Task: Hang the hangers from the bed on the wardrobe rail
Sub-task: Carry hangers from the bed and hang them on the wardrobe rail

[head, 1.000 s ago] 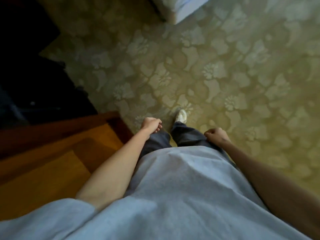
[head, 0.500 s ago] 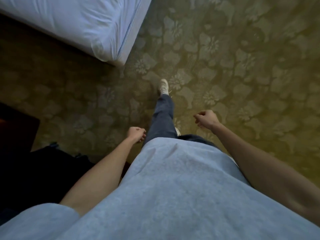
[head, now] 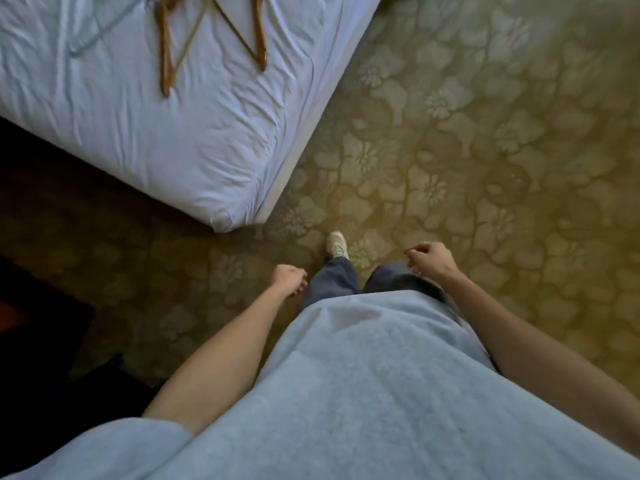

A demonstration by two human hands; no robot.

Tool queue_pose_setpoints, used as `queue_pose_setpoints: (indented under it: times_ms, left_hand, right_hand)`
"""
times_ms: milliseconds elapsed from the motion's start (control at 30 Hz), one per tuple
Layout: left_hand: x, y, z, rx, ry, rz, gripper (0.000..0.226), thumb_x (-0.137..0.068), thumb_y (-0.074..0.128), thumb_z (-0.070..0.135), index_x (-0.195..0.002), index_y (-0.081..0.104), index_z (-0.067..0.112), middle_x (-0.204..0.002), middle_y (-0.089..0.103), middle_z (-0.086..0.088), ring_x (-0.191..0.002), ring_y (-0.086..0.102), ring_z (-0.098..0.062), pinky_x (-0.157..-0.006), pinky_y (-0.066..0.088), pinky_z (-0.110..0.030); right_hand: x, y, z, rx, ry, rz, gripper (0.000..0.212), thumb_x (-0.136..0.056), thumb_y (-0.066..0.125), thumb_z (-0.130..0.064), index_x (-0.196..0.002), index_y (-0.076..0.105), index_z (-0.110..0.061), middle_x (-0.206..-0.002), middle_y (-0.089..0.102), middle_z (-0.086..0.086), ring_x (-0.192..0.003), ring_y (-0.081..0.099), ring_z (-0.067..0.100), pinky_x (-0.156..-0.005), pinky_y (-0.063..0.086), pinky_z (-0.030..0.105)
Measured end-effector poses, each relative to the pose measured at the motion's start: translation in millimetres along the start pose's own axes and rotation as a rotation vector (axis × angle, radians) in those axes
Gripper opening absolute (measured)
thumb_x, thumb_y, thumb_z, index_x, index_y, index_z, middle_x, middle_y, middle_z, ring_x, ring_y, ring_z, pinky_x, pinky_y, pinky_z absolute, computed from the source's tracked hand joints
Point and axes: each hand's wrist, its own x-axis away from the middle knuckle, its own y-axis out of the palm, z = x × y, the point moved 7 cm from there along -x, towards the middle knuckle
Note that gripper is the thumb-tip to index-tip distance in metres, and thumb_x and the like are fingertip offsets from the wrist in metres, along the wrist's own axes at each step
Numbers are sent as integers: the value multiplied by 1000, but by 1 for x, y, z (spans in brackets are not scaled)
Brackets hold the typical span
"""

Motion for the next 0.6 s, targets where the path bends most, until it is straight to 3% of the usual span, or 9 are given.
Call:
queue_pose_setpoints:
  times_ms: [67, 167, 300, 500, 600]
  left_hand:
    - [-8, 4, 83, 4, 123, -16, 22, -94, 62, 15, -74, 70, 12, -62, 67, -2, -46, 52, -11, -41, 41, -19]
    - [-19, 15, 217, 57, 280, -59, 16, -97, 62, 13, -85, 71, 9, -65, 67, -2, -49, 53, -10, -40, 42, -16]
    - [-37, 32, 367, 23, 391, -85, 15, -97, 62, 21, -88, 73, 15, -69, 71, 2, -54, 60, -7, -51, 46, -20]
    - [-74, 37, 516, -87, 350, -67, 18, -99, 60, 18, -89, 72, 8, -72, 70, -3, -54, 59, -11, -50, 46, -21]
    - [-87, 24, 558, -150, 274, -83, 20, -98, 60, 14, -83, 71, 7, -69, 68, -5, -53, 57, -14, -48, 46, -22]
  right_hand:
    - [-15, -36, 12, -30, 86, 56, 20, -91, 59, -15, -97, 76, -8, -75, 73, 7, -67, 66, 21, -76, 58, 38]
    - [-37, -99, 25, -152, 231, 152, 20, -94, 59, -16, -102, 74, -5, -77, 70, 11, -63, 61, 20, -62, 53, 32]
    - [-76, -163, 32, -208, 363, 166, 19, -98, 58, -16, -107, 69, -3, -81, 68, 14, -63, 58, 22, -57, 49, 31]
    - [-180, -259, -43, -119, 348, 72, 23, -96, 57, -13, -99, 71, 5, -66, 63, 9, -55, 54, 19, -48, 44, 26]
    - [-231, -307, -120, -37, 238, 59, 26, -92, 57, -15, -90, 75, 3, -69, 67, 11, -59, 56, 21, -56, 45, 28]
